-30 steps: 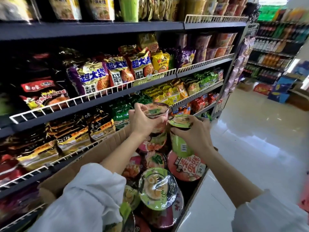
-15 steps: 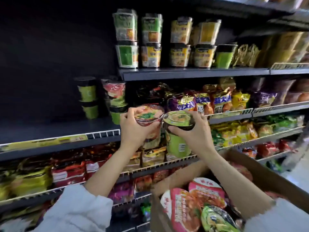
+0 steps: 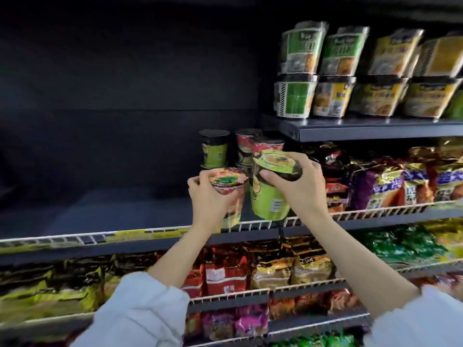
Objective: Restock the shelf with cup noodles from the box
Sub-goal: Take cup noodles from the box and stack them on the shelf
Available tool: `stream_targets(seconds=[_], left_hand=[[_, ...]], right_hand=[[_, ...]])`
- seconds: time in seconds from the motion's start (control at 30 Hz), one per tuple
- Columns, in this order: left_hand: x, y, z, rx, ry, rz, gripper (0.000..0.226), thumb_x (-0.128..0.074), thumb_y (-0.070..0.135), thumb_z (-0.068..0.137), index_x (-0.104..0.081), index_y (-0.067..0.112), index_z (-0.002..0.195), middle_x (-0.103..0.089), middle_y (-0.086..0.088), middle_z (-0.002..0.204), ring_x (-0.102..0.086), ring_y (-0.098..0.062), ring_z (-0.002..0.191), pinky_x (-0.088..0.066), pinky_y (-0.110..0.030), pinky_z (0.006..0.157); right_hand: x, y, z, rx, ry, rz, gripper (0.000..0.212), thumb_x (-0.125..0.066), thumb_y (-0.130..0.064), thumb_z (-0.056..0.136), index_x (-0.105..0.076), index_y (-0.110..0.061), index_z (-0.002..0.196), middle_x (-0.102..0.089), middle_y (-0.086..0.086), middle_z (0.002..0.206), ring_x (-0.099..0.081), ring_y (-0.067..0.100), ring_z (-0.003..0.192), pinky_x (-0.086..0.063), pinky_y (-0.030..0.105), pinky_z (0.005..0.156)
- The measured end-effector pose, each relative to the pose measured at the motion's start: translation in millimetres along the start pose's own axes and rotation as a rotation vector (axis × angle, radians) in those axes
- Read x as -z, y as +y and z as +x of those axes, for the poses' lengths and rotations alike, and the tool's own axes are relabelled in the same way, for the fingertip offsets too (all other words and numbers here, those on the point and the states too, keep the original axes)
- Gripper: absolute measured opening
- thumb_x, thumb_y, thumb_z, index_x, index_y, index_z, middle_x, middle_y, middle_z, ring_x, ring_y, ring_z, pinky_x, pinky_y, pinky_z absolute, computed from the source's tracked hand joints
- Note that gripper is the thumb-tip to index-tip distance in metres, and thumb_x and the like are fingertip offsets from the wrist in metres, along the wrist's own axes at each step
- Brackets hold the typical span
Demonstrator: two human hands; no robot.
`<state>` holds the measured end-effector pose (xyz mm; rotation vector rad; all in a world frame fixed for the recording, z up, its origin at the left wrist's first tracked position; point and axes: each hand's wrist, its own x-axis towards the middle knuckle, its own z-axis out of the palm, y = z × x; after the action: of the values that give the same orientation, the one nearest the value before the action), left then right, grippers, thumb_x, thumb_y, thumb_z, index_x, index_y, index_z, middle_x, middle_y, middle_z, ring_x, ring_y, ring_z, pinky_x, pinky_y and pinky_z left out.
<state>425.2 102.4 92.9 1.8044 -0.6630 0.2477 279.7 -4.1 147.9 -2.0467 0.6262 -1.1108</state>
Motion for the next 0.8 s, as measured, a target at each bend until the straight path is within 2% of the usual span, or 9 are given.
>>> stream_targets(seconds=[0.1, 0.2, 0.3, 0.37, 0.43, 0.5, 0.63, 0.73, 0.8], left_hand=[[-18.6, -21.3, 33.6, 0.011, -0.002, 0.035, 0.067, -0.084, 0.036, 0.063, -0.047, 0.015, 0.114, -0.033, -0.002, 0.114, -0.047, -0.02, 0.109, -0.043, -0.024, 0.09], [-40.8, -39.2, 56.5, 0.064, -0.095, 0.075, 0.068, -0.083, 0.036, 0.062, -0.046, 0.014, 0.115, -0.036, -0.006, 0.119, -0.043, -0.018, 0.111, -0.036, -0.017, 0.087], [-59.7, -57.6, 68.4, 0.086, -0.191, 0.126, 0.072, -0.083, 0.036, 0.062, -0.044, 0.014, 0.118, -0.035, -0.007, 0.121, -0.048, -0.02, 0.111, -0.034, -0.016, 0.091], [-68.9, -69.0, 75.5, 0.112, -0.227, 0.109, 0.071, -0.083, 0.035, 0.063, -0.045, 0.015, 0.12, -0.036, -0.007, 0.123, -0.048, -0.021, 0.112, -0.039, -0.021, 0.095], [-74.0, -76.5, 82.8, 0.139, -0.241, 0.091, 0.071, -0.083, 0.035, 0.065, -0.044, 0.015, 0.121, -0.036, -0.008, 0.125, -0.047, -0.021, 0.112, -0.041, -0.026, 0.097], [-76.0, -79.0, 90.2, 0.132, -0.279, 0.103, 0.069, -0.082, 0.034, 0.066, -0.043, 0.018, 0.12, -0.036, -0.005, 0.123, -0.047, -0.02, 0.112, -0.041, -0.026, 0.097], [-78.1, -82.2, 99.1, 0.139, -0.338, 0.11, 0.076, -0.084, 0.04, 0.06, -0.041, 0.024, 0.121, -0.037, -0.002, 0.12, -0.05, -0.019, 0.108, -0.053, -0.04, 0.088], [-80.8, -86.4, 100.0, 0.163, -0.321, 0.054, 0.092, -0.086, 0.037, 0.058, -0.034, 0.017, 0.132, -0.04, -0.004, 0.128, -0.047, -0.019, 0.117, -0.043, -0.031, 0.098], [-80.0, -86.6, 98.7, 0.181, -0.342, 0.01, 0.107, -0.086, 0.037, 0.057, -0.025, 0.013, 0.141, -0.037, -0.004, 0.137, -0.041, -0.019, 0.127, -0.037, -0.031, 0.106]], right_hand=[[-17.0, -1.0, 31.7, 0.059, 0.024, 0.018, 0.058, -0.073, -0.053, 0.07, -0.051, -0.032, 0.119, -0.049, -0.001, 0.124, -0.044, 0.007, 0.106, -0.032, 0.007, 0.074], [-29.0, -3.1, 59.4, 0.117, 0.034, 0.021, 0.056, -0.073, -0.052, 0.07, -0.052, -0.031, 0.117, -0.05, -0.004, 0.12, -0.042, 0.003, 0.101, -0.03, -0.003, 0.071], [-36.8, -3.3, 79.0, 0.134, 0.021, 0.024, 0.054, -0.074, -0.051, 0.07, -0.053, -0.031, 0.115, -0.048, -0.005, 0.12, -0.042, 0.004, 0.104, -0.029, 0.006, 0.076], [-42.1, -0.5, 91.7, 0.137, 0.025, 0.016, 0.057, -0.074, -0.052, 0.069, -0.054, -0.03, 0.118, -0.047, -0.005, 0.122, -0.043, 0.005, 0.107, -0.028, 0.005, 0.079], [-48.4, 1.4, 101.5, 0.136, 0.028, -0.02, 0.064, -0.074, -0.052, 0.069, -0.055, -0.028, 0.125, -0.046, -0.004, 0.129, -0.043, 0.007, 0.115, -0.029, 0.009, 0.088], [-57.0, 2.0, 109.5, 0.121, 0.019, -0.06, 0.071, -0.073, -0.053, 0.07, -0.053, -0.025, 0.132, -0.042, -0.001, 0.138, -0.039, 0.012, 0.127, -0.029, 0.018, 0.098], [-79.6, -1.6, 120.1, 0.112, -0.04, -0.109, 0.078, -0.071, -0.054, 0.071, -0.047, -0.023, 0.138, -0.033, 0.003, 0.147, -0.03, 0.019, 0.137, -0.027, 0.029, 0.108], [-97.4, -2.9, 126.0, 0.105, -0.07, -0.144, 0.079, -0.07, -0.054, 0.073, -0.044, -0.021, 0.14, -0.028, 0.005, 0.15, -0.025, 0.02, 0.139, -0.026, 0.03, 0.109], [-107.8, -1.6, 127.0, 0.112, -0.097, -0.174, 0.08, -0.068, -0.055, 0.073, -0.043, -0.022, 0.141, -0.025, 0.006, 0.151, -0.024, 0.022, 0.14, -0.026, 0.031, 0.11]])
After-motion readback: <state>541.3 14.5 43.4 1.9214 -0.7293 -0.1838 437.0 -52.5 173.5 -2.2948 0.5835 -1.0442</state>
